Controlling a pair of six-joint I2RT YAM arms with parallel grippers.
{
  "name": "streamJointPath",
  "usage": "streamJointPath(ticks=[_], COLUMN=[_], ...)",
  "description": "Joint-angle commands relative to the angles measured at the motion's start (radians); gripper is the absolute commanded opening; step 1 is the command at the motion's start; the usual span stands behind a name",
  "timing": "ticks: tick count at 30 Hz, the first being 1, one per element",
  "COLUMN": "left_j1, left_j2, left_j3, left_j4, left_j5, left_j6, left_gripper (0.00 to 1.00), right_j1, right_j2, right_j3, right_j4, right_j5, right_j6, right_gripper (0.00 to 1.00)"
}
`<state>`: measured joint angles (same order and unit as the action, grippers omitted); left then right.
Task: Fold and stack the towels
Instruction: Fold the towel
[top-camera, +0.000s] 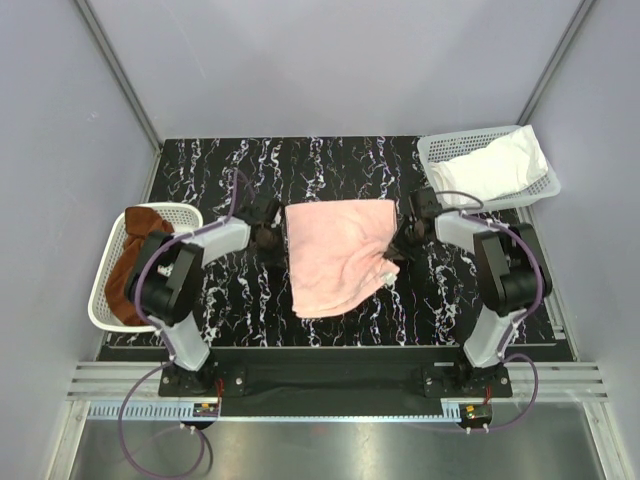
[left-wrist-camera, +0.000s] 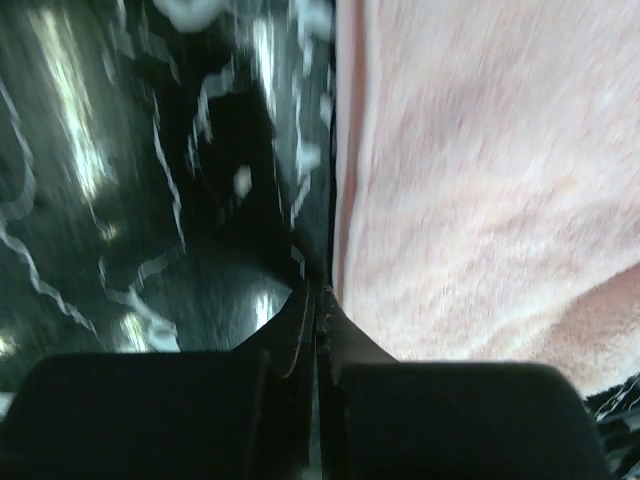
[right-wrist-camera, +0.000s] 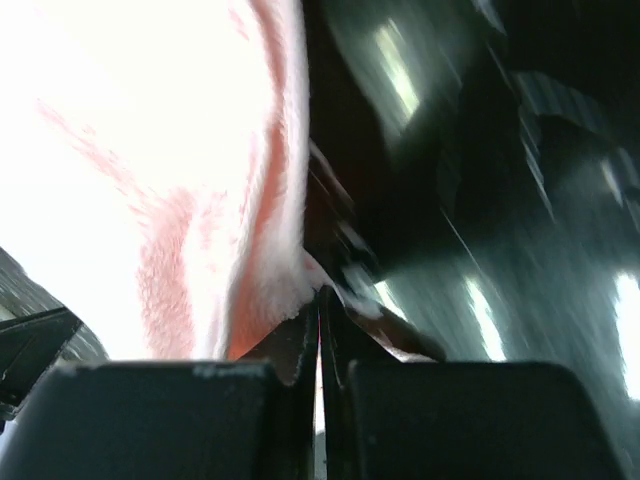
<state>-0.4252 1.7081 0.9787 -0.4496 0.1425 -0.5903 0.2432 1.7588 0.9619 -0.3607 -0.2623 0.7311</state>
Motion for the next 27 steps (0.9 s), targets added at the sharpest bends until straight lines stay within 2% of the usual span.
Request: streamJointPath(ticks=[1,3,7,11,13,17,20,24,27], left_j1=[0.045,0.049,0.048,0.048,0.051,0.080,0.098,0.137,0.163], left_j2=[0.082,0.081,0.027,-0.022,-0.036,-0.038,0.011,0.139,0.214], left_j3=[0.133,0.140,0.066,0.015,0.014,0.058,0.129,0.282,0.374], left_j4=[-0.040,-0.054,-0.028,-0.006,-0.008,0.023,0.040,-0.027,-0.012], left_j5=[-0.014,-0.018,-0.014,0.002,-0.015,-0.005,0.003,-0.029,0.044], left_j6=[0.076,0.084,0.086,0.087,0.089,0.098,0.110,0.145,0.175], left_gripper=[0.00,0.00,0.00,0.00,0.06,0.13,0.19,0.22,0.28], right_j1=[0.005,0.005,0.005,0.005,0.004,0.004,0.004,0.004,0.004], right_j2=[0.128,0.137,0.064,-0.079,-0.136,-0.298,-0.334,-0.308,-0.283], right_j3=[0.140,0.166,0.107,-0.046,-0.119,-0.199,-0.209,-0.178,-0.163], right_j4=[-0.024,-0.070,-0.112,-0.135,-0.165,-0.185,-0.184,-0.198,-0.182], right_j5=[0.147,0.164,0.150,0.152,0.173,0.179,0.141,0.162,0.160], right_j6=[-0.056,-0.071,-0.065,-0.070,-0.079,-0.082,-0.091,-0.116,-0.128], right_gripper=[0.00,0.00,0.00,0.00,0.00,0.00,0.00,0.00,0.00])
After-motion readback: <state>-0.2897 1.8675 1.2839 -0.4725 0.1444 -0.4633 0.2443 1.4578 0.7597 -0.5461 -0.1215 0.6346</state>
